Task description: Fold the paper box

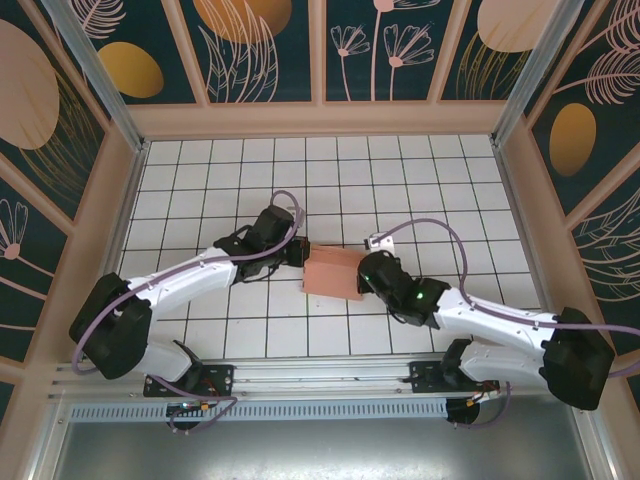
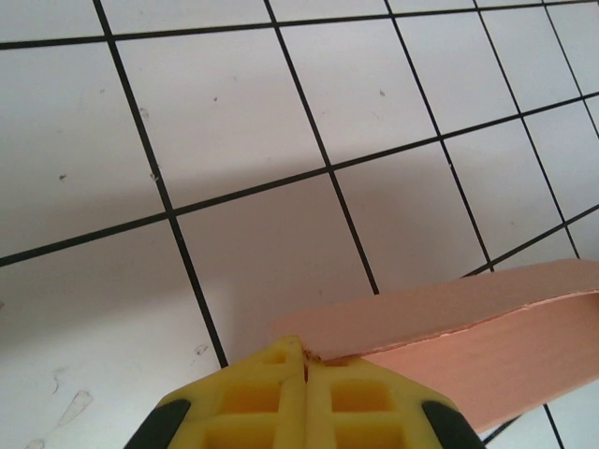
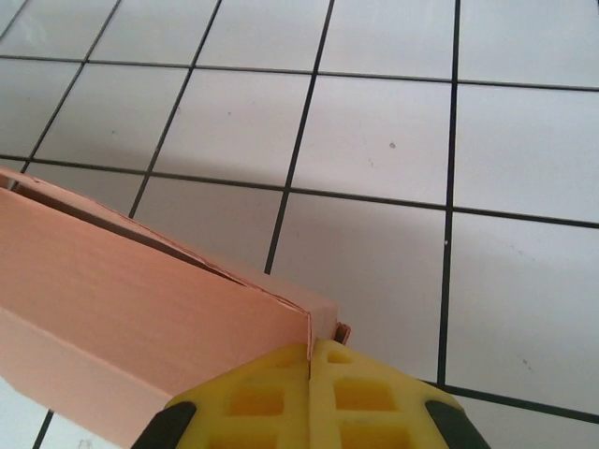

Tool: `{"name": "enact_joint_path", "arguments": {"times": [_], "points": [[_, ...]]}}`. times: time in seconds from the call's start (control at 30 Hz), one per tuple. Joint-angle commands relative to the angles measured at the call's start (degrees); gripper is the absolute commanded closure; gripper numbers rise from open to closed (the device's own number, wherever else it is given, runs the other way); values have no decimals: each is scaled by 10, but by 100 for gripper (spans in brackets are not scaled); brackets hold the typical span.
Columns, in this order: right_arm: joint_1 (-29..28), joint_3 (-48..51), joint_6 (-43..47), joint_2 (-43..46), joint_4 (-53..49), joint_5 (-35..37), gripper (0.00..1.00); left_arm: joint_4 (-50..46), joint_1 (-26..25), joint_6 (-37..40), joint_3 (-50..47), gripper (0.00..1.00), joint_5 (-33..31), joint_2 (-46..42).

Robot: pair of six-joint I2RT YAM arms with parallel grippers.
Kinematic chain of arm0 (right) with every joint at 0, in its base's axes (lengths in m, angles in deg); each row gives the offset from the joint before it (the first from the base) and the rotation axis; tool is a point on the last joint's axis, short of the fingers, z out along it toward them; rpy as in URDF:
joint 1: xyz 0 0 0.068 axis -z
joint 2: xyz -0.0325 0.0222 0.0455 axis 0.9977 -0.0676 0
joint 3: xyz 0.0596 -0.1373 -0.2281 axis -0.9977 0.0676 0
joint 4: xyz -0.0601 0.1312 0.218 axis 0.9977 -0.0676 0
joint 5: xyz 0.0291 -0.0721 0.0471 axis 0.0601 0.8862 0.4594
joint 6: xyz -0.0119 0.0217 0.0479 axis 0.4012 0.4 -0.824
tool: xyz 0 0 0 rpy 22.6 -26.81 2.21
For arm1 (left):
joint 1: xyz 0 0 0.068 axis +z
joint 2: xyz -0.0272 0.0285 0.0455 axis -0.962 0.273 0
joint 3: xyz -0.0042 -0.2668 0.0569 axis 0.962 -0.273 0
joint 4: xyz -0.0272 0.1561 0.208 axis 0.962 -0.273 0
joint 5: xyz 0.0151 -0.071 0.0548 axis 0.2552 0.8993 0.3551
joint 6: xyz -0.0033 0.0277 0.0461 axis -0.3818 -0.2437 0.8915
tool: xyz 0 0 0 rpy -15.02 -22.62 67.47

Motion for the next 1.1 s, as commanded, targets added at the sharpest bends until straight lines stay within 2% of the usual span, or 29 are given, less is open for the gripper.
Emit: {"name": "enact_joint_path", "arguments": {"times": [0.0,0.2,0.47,0.7,0.87,1.0,1.07], "points": [[-21,37,-6,20,73,14,100,50,-19,5,-22,100,24,-13],[-39,61,-1,40,97,56,100,102,-26,-2,-59,100,9,-41],[-51,81,55,48,158,74,100,135,-31,7,-73,100,-4,-49],[-86,127,112,71,239,96,99,217,-46,10,-140,100,-36,-79],[-101,127,123,72,227,111,98,255,-62,20,-168,100,-56,-92],[-111,133,120,74,219,117,89,271,-66,26,-185,100,-61,-89],[-116,135,119,78,217,123,89,271,-69,30,-192,100,-67,-88]]}}
